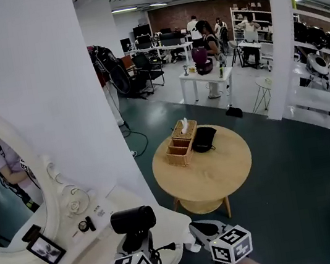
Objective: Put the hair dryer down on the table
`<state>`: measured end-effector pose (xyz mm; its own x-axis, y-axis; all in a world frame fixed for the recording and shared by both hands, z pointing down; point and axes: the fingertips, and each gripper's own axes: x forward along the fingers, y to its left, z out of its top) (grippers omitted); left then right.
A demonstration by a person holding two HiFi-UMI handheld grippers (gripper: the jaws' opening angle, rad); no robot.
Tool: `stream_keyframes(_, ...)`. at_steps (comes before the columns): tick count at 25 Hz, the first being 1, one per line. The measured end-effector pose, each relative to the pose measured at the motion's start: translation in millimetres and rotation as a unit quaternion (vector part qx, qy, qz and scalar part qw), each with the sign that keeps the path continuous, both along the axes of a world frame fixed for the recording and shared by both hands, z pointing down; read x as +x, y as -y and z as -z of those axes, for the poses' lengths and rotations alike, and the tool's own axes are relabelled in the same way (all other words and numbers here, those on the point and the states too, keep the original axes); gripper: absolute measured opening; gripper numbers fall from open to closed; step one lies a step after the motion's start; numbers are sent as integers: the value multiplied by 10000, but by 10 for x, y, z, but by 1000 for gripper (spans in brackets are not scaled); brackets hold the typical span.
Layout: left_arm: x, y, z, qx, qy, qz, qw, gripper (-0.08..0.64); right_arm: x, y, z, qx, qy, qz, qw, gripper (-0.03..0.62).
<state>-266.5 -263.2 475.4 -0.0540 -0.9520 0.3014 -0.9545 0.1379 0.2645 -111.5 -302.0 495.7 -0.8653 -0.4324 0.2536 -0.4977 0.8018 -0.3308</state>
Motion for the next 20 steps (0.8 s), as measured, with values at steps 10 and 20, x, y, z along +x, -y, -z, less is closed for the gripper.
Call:
stream_keyframes(10, -166, 197, -171, -223, -143, 217, 9994, 187, -132, 104, -24, -27, 2, 292, 9996, 3)
stream_keyframes(20, -351, 477, -701, -895, -35, 339, 9954, 187, -198, 186, -119, -120, -87, 387, 9991, 3)
